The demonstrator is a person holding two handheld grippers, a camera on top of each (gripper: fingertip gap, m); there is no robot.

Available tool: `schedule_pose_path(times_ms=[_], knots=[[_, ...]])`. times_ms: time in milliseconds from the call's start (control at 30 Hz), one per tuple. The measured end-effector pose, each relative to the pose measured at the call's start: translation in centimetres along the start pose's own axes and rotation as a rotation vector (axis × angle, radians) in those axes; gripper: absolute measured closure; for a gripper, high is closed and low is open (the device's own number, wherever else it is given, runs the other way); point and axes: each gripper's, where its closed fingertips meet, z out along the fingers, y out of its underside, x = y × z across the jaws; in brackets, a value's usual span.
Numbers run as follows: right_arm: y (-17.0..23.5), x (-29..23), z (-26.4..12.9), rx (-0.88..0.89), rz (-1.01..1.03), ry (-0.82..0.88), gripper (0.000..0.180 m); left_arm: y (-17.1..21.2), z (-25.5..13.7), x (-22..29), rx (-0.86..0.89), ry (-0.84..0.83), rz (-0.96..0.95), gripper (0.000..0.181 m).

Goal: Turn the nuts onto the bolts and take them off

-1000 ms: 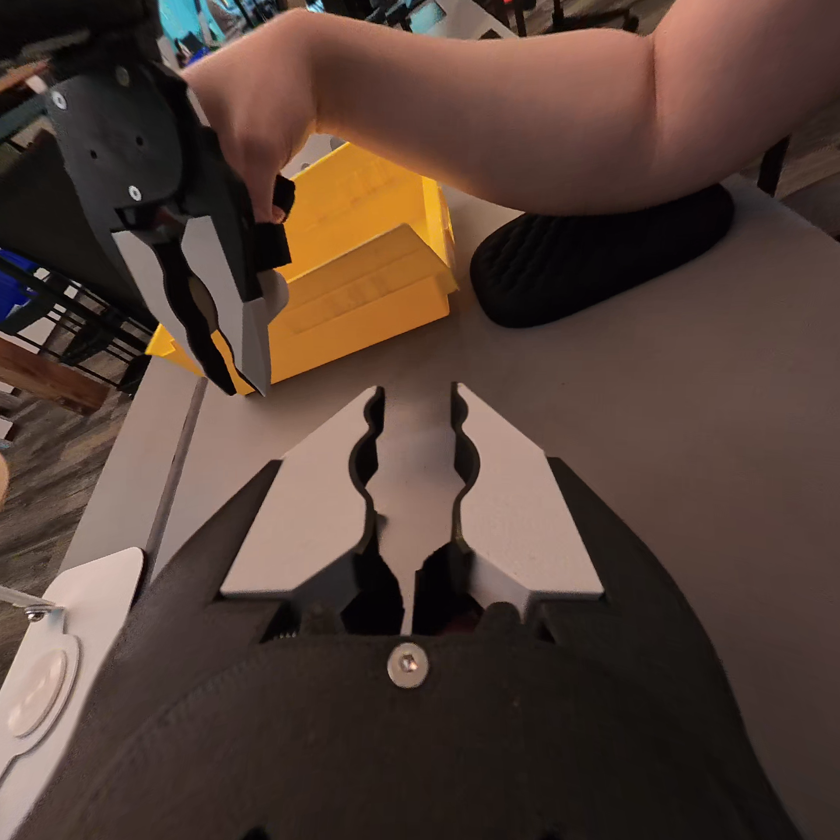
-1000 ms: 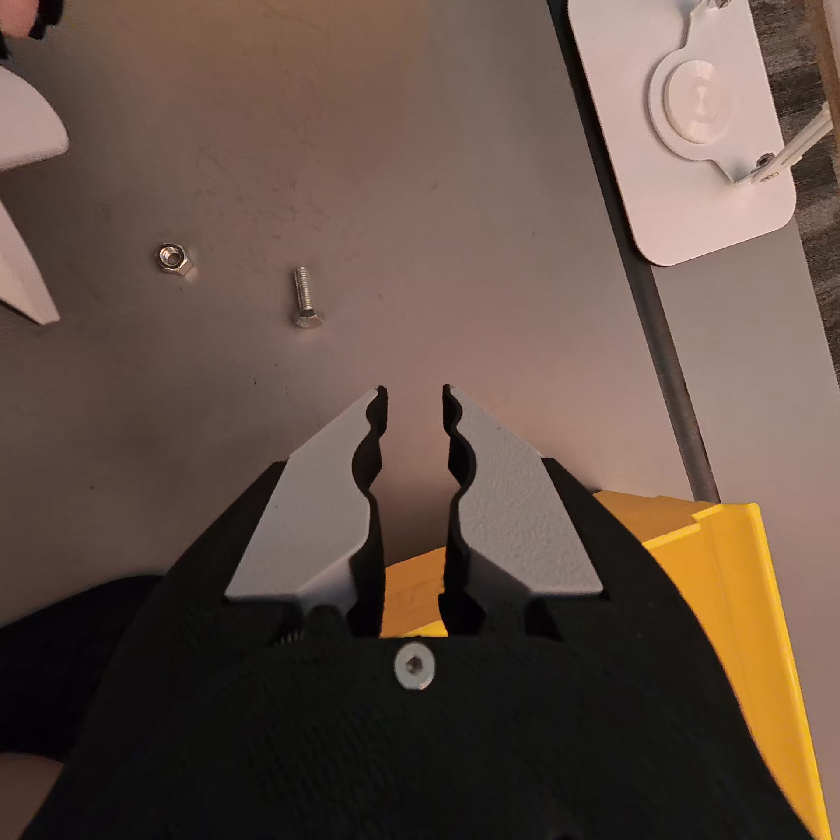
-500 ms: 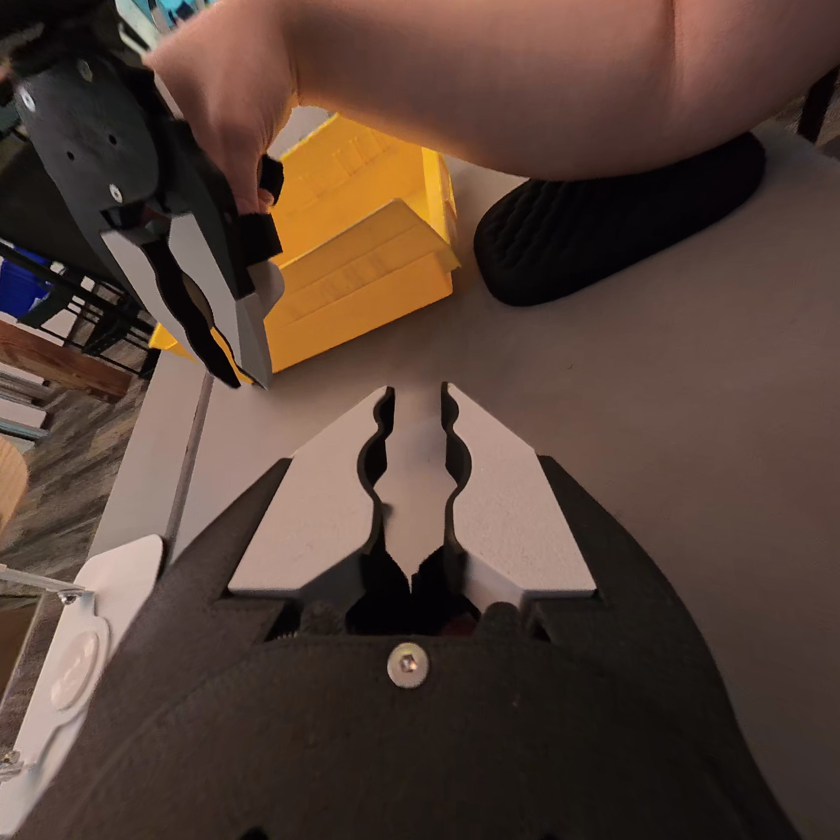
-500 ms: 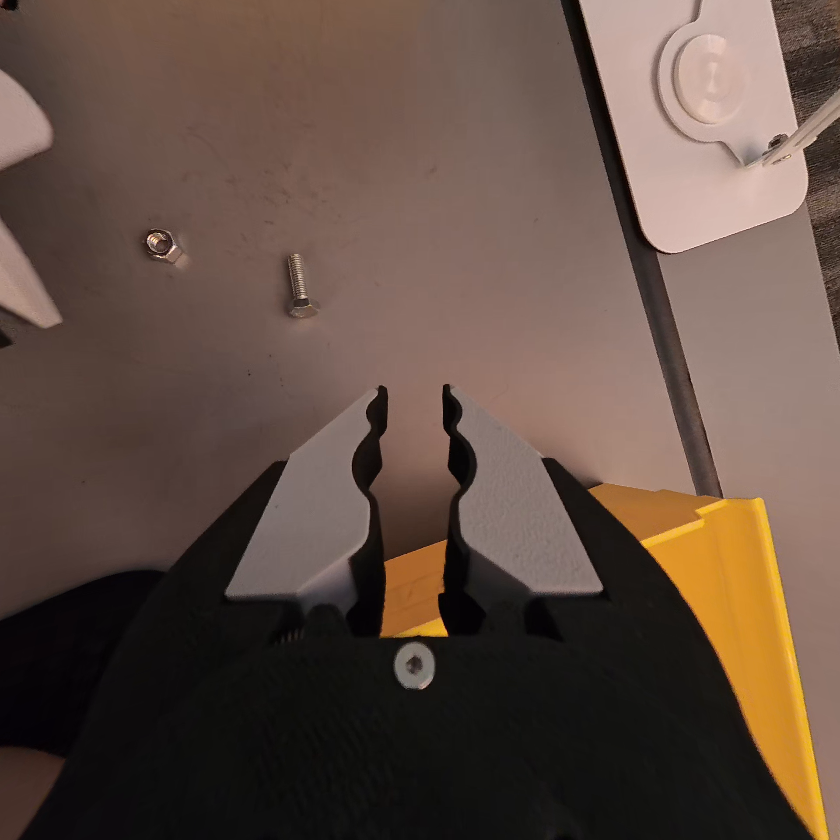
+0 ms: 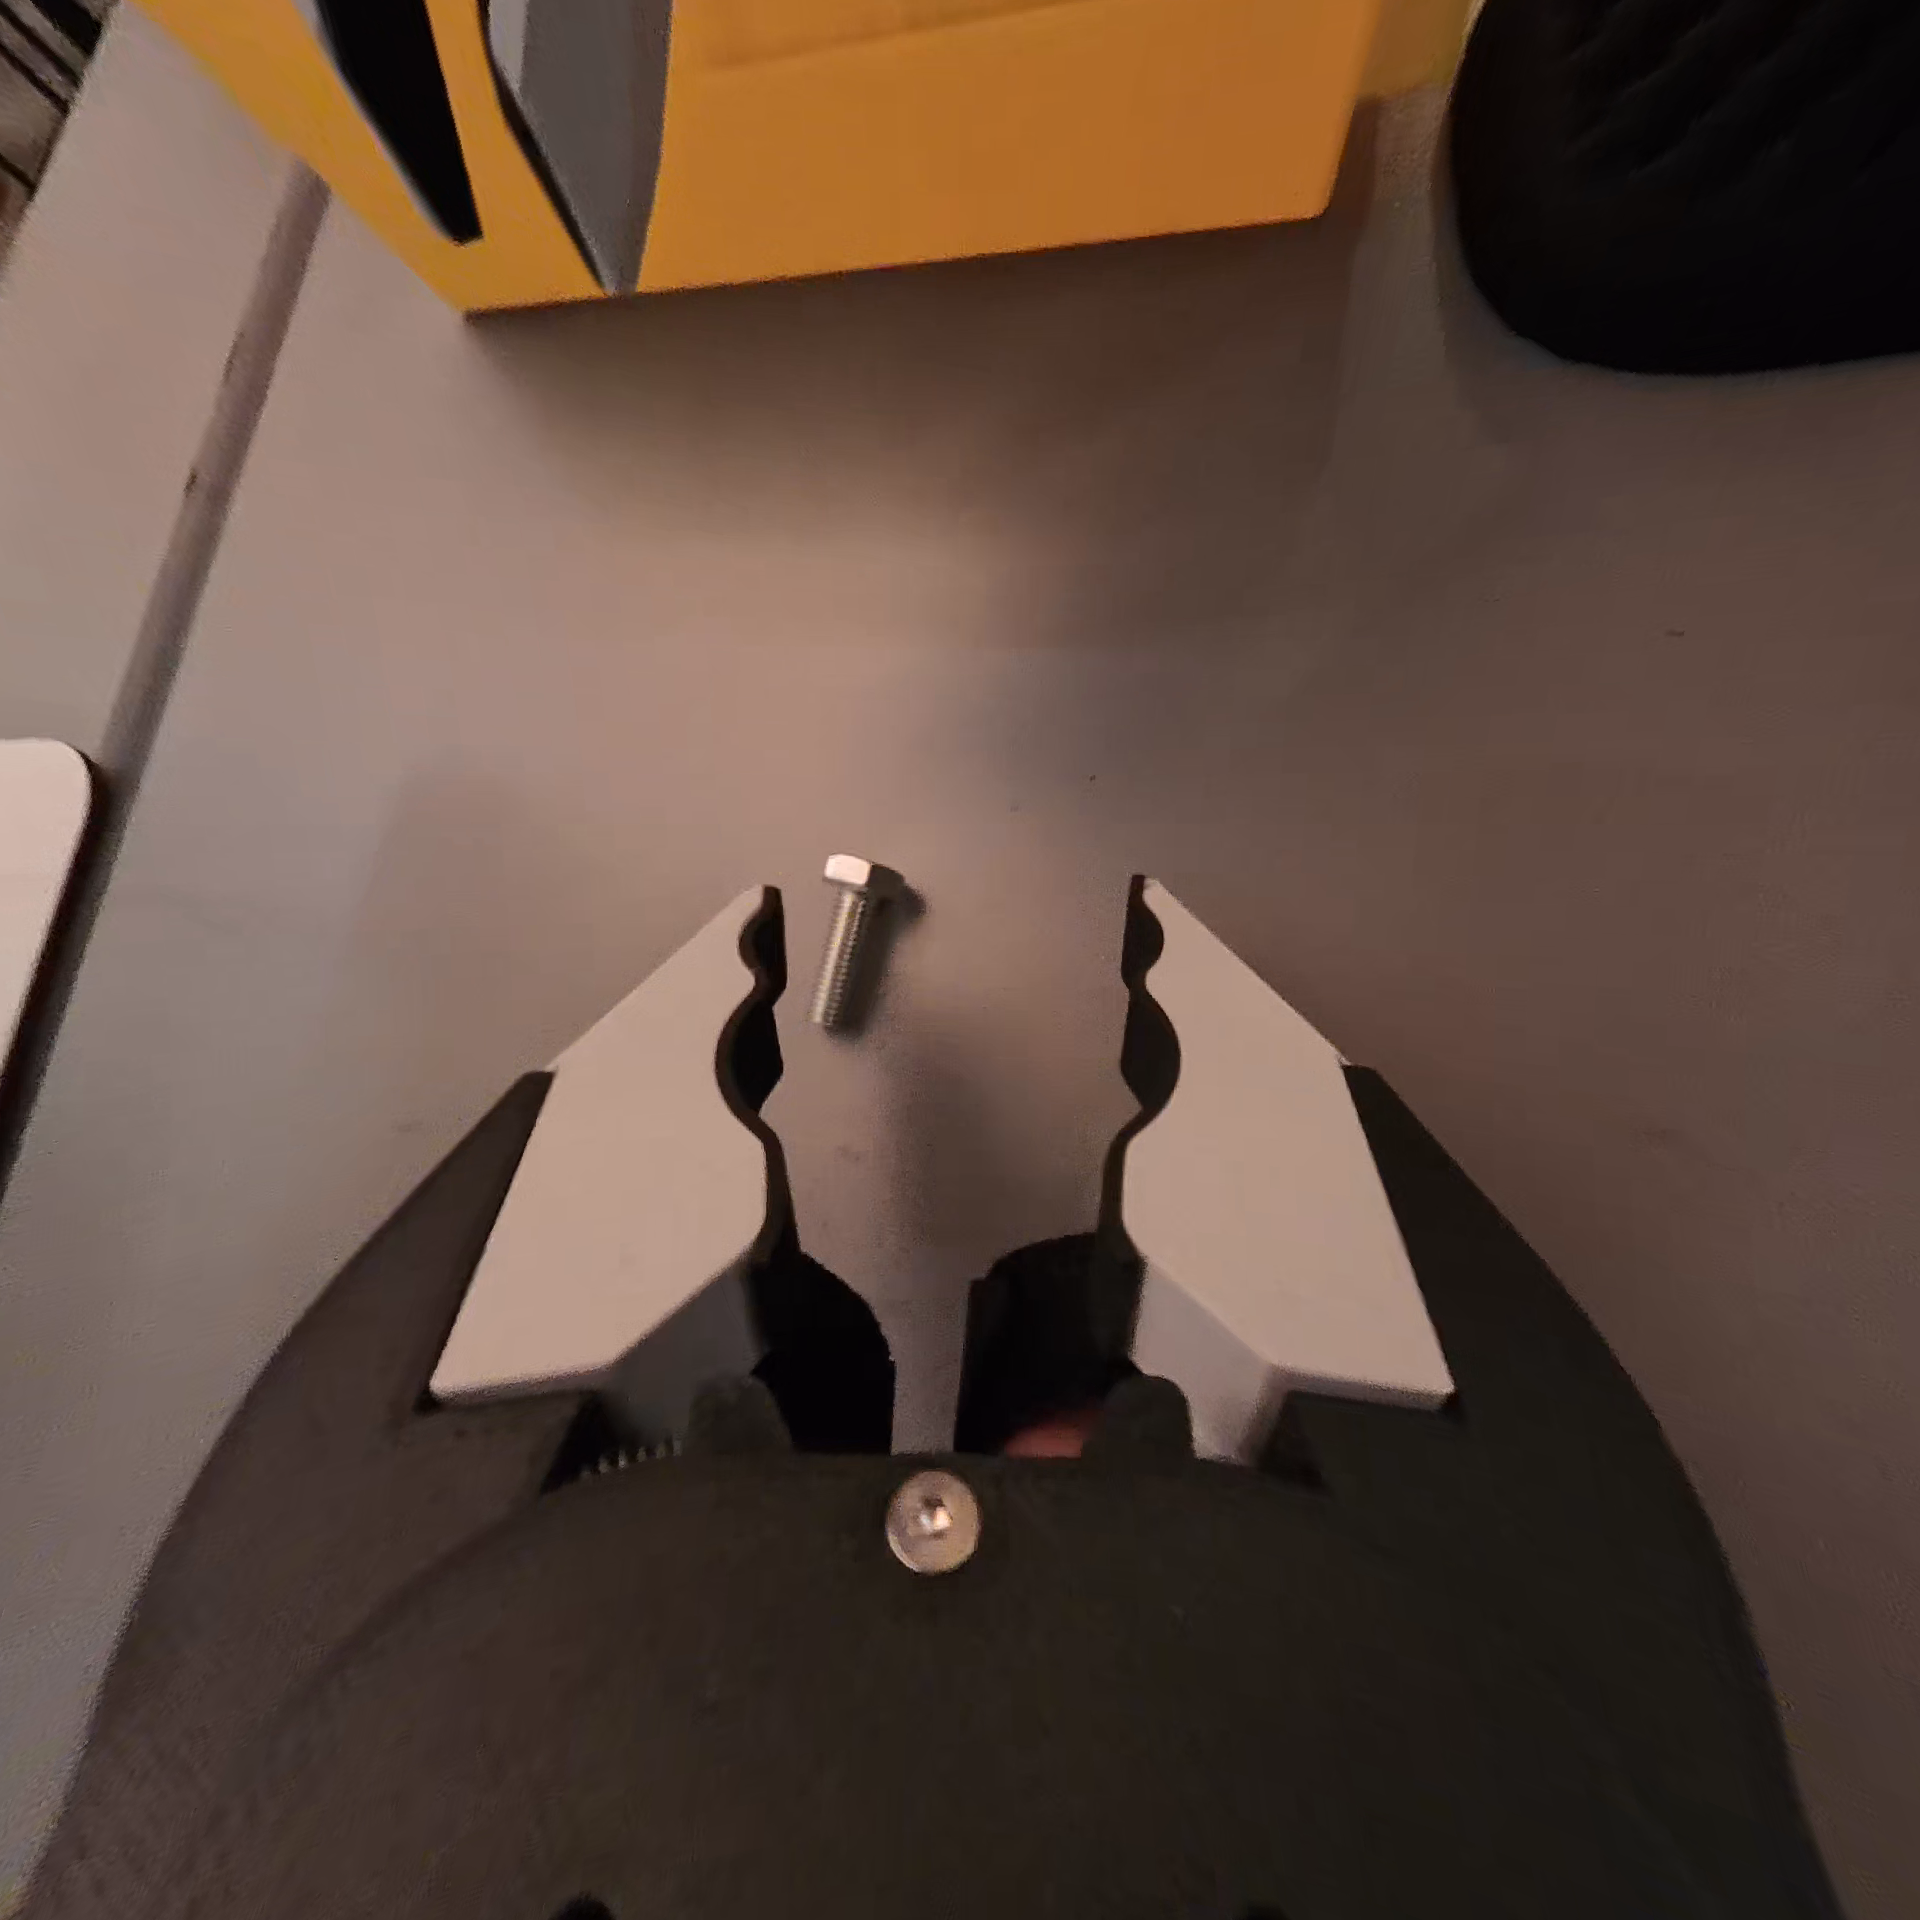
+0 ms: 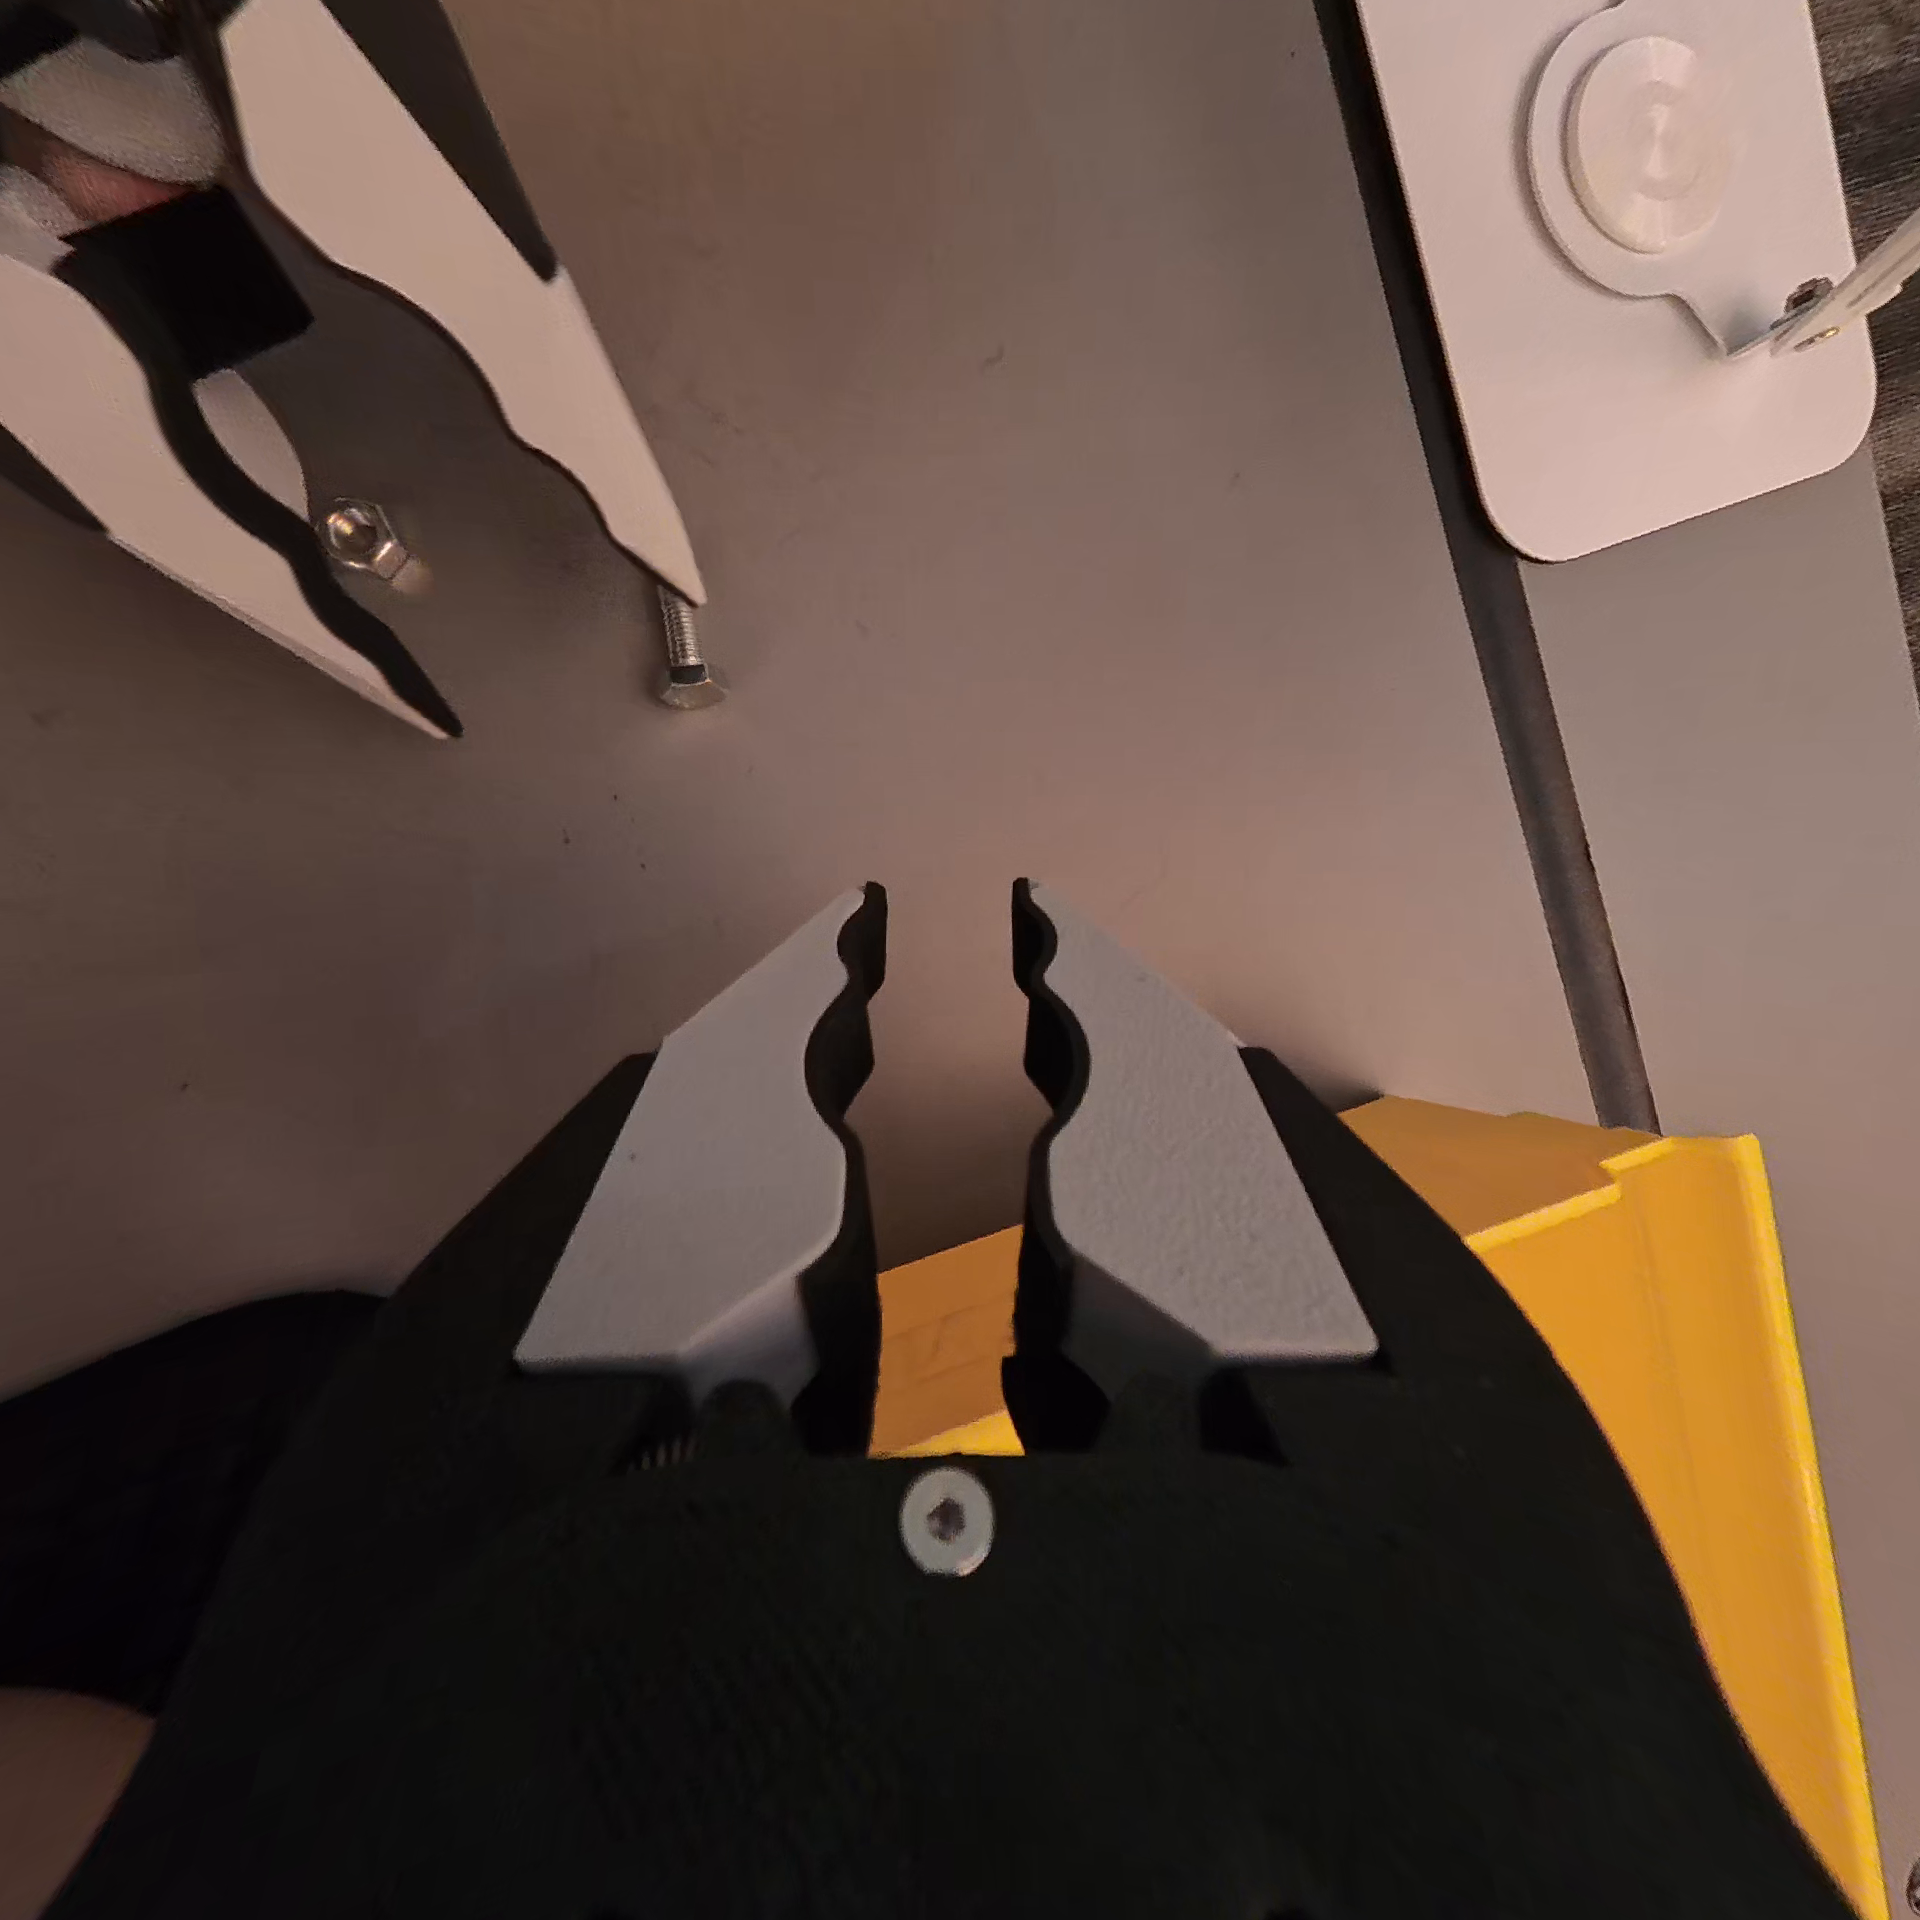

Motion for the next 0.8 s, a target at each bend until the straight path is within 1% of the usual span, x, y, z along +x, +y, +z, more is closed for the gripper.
schedule_pose_path(times_ms=[133,233,367,467,500,667,800], knots=[[0.1,-0.1,0.2,-0.009,-0.003,-0.002,0.156,1.0,0.8,-1.0,-0.05,-0.019,-0.047,0.122],[0.2,0.0,0.3,-0.014,-0.001,-0.002,0.156,1.1,1.1,-1.4,-0.052,-0.017,-0.096,0.139],[0.2,0.0,0.3,-0.018,-0.001,-0.001,0.156,0.7,0.8,-1.7,-0.019,0.021,-0.178,0.148],[0.2,0.0,0.3,-0.017,-0.001,-0.002,0.156,1.0,0.6,-2.4,-0.023,0.013,-0.227,0.167],[0.2,0.0,0.4,-0.018,-0.001,-0.002,0.156,1.0,0.6,-2.6,-0.016,0.011,-0.243,0.169],[0.2,0.0,0.4,-0.023,-0.003,-0.002,0.156,1.5,0.8,-2.7,-0.031,0.028,-0.28,0.17],[0.2,0.0,0.4,-0.023,-0.003,-0.003,0.156,2.2,1.2,-2.7,-0.079,0.026,-0.257,0.168]])
